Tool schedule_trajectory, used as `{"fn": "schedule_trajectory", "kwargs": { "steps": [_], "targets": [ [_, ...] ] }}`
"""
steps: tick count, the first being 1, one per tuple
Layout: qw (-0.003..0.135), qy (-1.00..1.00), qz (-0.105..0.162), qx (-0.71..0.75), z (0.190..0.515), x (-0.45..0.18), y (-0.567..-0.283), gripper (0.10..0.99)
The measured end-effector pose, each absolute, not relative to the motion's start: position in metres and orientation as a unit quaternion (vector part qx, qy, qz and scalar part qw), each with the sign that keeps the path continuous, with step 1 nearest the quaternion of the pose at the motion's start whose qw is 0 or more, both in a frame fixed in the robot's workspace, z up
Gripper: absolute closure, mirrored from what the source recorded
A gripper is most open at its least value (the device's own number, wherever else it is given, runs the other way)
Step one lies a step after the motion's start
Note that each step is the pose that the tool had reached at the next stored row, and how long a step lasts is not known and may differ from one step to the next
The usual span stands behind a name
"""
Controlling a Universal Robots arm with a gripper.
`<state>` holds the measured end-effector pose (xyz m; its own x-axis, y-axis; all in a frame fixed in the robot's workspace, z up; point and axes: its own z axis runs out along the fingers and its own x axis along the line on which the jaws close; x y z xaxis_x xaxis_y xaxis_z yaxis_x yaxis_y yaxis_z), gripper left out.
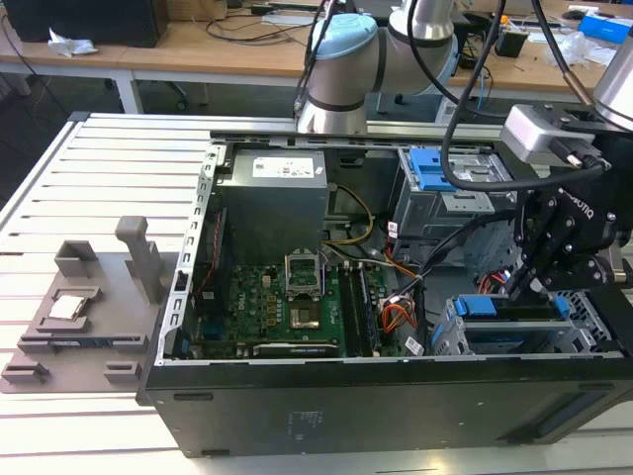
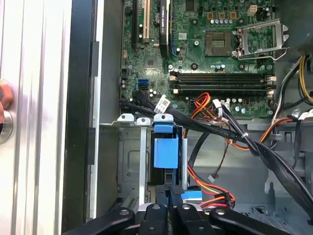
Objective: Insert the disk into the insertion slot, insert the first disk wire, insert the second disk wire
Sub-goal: 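Insert the second disk wire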
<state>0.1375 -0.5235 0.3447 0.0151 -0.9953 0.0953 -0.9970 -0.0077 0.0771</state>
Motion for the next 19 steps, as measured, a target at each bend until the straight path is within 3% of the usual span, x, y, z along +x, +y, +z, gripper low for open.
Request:
{"fn": "schedule_trajectory", "kwargs": {
  "steps": [19],
  "targets": [
    [0.057,-0.702,0.003,0.710,0.3374,0.1428,-0.5203,0.941]
  ]
}}
